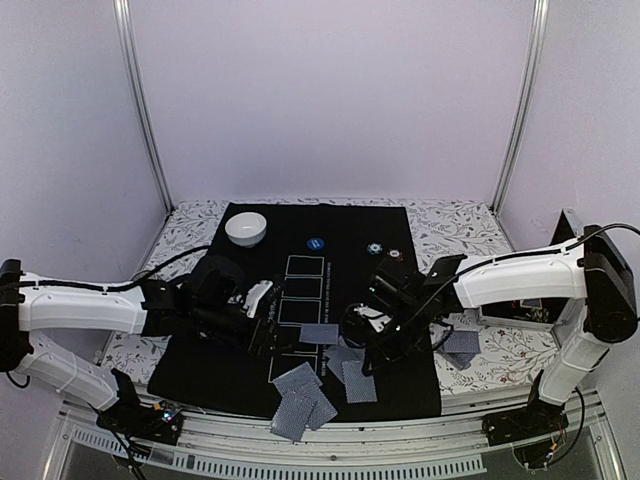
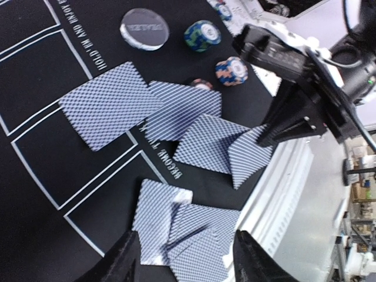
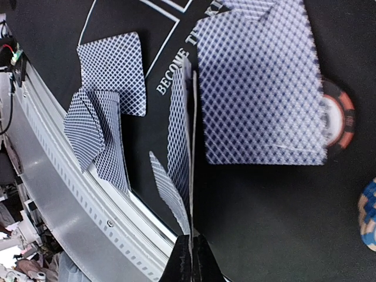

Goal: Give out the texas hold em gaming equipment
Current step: Pick up the poker card from the face-down deck piles.

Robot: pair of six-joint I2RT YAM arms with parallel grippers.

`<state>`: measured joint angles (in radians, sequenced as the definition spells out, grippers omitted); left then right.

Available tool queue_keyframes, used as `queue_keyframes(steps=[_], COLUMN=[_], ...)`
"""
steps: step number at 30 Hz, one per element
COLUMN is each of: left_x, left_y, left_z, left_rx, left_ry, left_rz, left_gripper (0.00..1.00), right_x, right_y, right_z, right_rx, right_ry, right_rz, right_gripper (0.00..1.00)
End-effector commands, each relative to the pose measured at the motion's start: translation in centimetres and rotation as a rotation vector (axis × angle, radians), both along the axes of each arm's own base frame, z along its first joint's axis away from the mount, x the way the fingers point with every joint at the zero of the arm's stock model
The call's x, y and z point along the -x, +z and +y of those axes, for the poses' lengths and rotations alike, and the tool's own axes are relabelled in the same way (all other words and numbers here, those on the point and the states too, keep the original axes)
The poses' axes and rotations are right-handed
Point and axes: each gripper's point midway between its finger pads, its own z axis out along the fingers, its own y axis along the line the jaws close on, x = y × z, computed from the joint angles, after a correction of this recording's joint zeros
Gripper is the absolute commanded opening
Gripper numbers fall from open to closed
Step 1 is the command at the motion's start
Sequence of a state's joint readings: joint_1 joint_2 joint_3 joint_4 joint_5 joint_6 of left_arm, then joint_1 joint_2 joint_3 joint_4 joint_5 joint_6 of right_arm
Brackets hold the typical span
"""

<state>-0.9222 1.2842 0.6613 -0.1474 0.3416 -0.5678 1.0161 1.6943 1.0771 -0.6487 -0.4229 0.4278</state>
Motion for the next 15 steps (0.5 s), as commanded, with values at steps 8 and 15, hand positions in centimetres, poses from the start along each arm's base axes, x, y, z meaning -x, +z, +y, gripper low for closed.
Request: queue_keyframes(steps=[8, 15], left_x=[4.1, 3.5], left_y=[3.8, 3.3], left_z=[-7.7, -9.5], left_rx=[0.273, 0.268], left_ry=[-0.266, -0.274], left_rz=[-0.032, -0.073], left_gripper=[0.51, 0.59], right_x=[-2.7, -2.6], right_y=[7.5, 9.1], right_z=[2.3, 3.9], right_rx=[-0.363, -0.494], right_ry=[-0.088, -0.092], right_rz=[-0.045, -0.015], right_gripper=[0.02, 0.02])
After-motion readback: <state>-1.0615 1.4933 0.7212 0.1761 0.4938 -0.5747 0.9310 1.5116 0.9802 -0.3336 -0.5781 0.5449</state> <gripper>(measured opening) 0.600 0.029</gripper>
